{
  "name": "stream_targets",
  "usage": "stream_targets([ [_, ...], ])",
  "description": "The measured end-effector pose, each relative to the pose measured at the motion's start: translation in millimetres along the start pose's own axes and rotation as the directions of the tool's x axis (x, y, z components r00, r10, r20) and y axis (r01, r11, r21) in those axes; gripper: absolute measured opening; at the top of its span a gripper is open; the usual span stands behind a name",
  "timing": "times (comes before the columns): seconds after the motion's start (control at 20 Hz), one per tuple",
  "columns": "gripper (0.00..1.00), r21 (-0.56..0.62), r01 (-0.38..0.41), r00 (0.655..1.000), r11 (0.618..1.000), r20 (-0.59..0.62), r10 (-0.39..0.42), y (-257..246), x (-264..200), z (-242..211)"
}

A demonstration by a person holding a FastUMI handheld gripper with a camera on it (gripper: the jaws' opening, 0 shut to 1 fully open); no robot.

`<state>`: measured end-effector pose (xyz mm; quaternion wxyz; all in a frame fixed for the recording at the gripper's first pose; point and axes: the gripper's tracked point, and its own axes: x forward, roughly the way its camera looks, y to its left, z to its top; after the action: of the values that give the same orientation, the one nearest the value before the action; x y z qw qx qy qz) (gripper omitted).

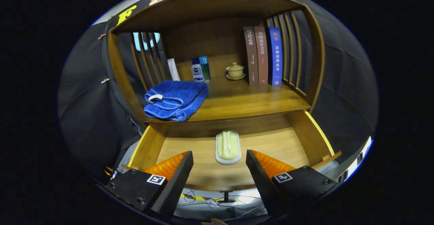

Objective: Pull open the drawer, take out the items inside it, and place them on the countertop above the cabinet.

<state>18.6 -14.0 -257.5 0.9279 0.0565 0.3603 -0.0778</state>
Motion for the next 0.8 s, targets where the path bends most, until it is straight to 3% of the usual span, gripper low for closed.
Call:
stream_targets([
  [0.35, 0.99, 0.023, 0.031, 0.978, 0.999, -0.208, -0.025, -16, 87, 3],
  [0.75, 0.99, -0.081, 0.047, 0.895, 0.996, -0.440, -0.078, -23, 132, -35],
  [0.8, 0.88, -0.074, 0.045, 0.886, 0.996, -0.459, -0.074, -22, 136, -36],
])
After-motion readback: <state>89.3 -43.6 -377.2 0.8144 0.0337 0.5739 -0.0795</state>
